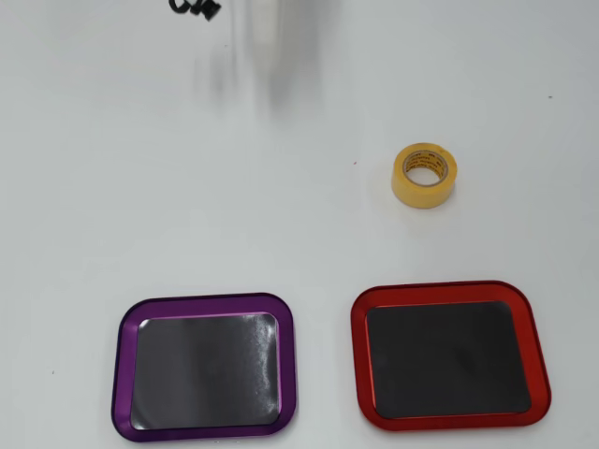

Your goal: Grasp a tape and put it in the right purple dish.

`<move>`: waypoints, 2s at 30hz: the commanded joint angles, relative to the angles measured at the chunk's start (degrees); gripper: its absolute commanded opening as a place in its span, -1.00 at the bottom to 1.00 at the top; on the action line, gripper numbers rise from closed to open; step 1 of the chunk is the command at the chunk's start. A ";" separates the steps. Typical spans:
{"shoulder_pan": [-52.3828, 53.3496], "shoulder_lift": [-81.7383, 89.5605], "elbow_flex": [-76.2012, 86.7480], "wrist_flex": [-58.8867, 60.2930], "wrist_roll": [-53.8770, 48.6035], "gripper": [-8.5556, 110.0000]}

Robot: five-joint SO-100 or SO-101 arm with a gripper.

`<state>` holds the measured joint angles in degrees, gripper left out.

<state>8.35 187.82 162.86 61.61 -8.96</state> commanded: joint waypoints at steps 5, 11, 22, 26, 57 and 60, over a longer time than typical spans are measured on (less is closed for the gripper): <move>-13.27 -33.49 -23.47 1.49 -0.70 -0.82; -18.37 -56.95 -41.66 4.92 0.09 -0.76; -19.16 -75.76 -49.75 0.26 0.00 -0.57; -20.39 -77.43 -49.75 -2.99 0.00 -0.57; -28.48 -94.48 -55.37 -13.01 -0.26 -0.57; -27.25 -95.10 -55.37 -13.10 -0.44 -0.57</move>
<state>-19.86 92.64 109.34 49.22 -9.14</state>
